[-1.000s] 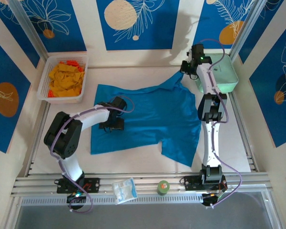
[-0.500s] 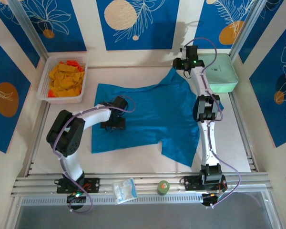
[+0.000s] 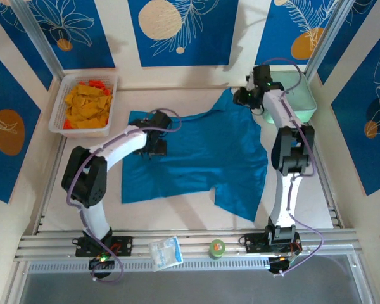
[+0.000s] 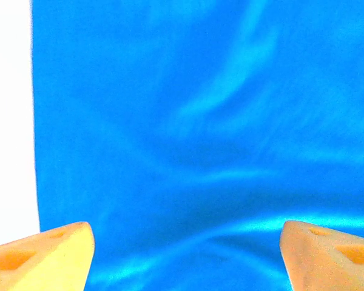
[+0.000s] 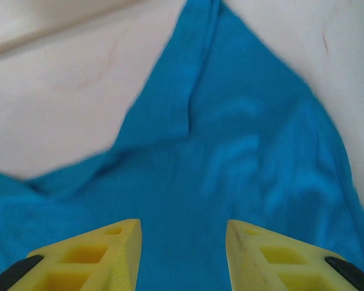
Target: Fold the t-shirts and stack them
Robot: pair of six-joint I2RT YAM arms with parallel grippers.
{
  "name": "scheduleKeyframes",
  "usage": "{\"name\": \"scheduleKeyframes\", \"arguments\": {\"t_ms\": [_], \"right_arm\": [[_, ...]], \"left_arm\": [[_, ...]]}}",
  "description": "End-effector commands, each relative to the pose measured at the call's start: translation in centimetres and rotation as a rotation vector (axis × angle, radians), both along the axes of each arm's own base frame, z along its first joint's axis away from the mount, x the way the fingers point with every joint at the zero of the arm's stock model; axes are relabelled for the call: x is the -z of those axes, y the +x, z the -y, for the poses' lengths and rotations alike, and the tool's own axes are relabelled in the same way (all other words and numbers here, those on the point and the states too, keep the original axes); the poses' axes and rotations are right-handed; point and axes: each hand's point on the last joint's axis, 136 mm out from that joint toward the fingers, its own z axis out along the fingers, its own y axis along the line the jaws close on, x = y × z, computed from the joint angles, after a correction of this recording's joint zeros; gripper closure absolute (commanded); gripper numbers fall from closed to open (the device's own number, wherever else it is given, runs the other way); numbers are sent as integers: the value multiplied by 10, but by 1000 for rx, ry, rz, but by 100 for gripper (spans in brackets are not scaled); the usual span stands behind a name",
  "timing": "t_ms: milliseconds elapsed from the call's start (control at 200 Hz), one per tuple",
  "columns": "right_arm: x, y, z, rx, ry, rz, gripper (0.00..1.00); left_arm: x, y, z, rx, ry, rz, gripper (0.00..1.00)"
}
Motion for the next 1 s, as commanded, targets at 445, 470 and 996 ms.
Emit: {"name": "scheduleKeyframes", "arguments": {"t_ms": [445, 470, 996], "right_arm": [[115, -136, 58, 360, 94, -380, 68], [119, -138, 62, 374, 96, -391, 69], [140, -197, 103, 586, 36, -505, 75]], "left_arm": [[99, 14, -1, -15, -13, -180, 39], [103, 12, -3, -17, -7, -185, 39], [174, -63, 3, -19, -35, -331, 36]]}}
